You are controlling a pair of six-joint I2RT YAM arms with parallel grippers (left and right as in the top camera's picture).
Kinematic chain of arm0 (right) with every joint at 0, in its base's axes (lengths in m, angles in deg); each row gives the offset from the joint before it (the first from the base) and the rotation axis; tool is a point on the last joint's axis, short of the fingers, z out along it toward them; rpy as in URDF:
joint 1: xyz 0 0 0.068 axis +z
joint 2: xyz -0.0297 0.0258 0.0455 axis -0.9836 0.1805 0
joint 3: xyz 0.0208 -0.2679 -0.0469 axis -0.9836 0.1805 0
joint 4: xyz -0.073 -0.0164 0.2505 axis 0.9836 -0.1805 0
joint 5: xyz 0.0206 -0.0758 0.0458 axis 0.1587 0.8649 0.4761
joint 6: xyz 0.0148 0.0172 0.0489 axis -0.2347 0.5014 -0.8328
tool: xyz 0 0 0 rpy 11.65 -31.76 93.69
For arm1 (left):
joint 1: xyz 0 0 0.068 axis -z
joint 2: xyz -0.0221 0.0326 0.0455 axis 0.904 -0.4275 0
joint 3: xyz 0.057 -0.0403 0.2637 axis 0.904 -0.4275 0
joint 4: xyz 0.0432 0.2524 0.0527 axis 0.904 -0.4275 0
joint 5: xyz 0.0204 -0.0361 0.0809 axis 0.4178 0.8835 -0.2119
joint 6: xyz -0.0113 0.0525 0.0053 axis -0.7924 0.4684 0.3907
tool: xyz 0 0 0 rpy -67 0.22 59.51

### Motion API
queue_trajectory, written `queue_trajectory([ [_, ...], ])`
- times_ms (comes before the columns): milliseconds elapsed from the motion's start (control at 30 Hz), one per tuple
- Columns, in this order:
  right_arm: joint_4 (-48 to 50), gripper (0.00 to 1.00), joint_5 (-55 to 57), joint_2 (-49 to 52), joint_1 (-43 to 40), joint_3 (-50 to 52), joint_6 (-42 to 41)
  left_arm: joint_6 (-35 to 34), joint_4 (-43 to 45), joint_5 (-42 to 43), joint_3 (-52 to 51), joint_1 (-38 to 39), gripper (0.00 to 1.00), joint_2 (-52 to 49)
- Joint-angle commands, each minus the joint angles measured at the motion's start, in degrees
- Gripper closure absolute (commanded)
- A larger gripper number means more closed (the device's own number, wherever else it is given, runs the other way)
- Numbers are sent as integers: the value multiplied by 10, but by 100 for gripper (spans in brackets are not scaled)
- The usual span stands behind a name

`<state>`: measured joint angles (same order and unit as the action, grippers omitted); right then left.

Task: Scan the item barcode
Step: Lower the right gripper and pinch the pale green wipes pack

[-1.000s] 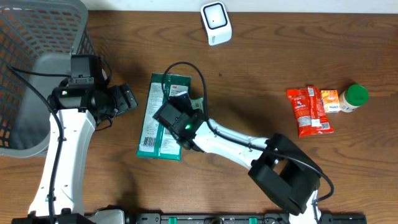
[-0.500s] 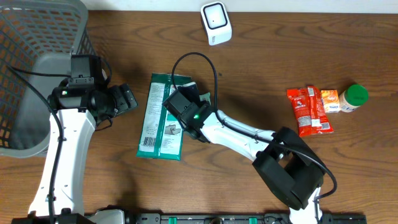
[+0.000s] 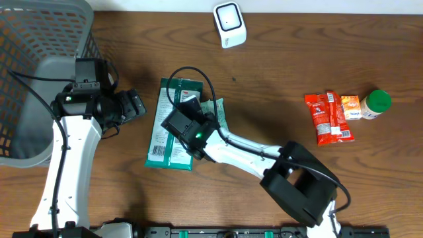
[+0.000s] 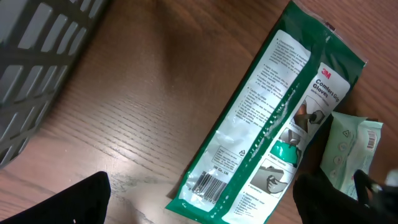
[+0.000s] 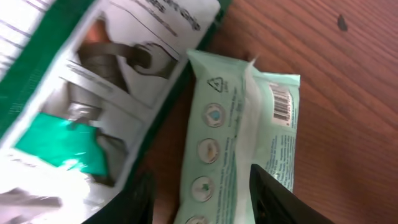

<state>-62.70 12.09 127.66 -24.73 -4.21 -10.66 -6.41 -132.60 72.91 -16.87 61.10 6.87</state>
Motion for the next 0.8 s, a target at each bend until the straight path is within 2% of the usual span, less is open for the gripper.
queue_trajectory([
  [0,-1,58,28,26,3,-8,6,3,-2,-6,1,-2,5,3],
  [67,-3,61,27,27,3,-8,6,3,-2,-6,1,-2,5,3],
  [533,-56,62,27,27,3,-6,-29,3,-2,-6,1,-2,5,3],
  [733,-56,69,27,27,3,-2,-29,3,-2,-6,1,-2,5,3],
  [767,-56,73,27,27,3,-2,-29,3,-2,-6,1,-2,5,3],
])
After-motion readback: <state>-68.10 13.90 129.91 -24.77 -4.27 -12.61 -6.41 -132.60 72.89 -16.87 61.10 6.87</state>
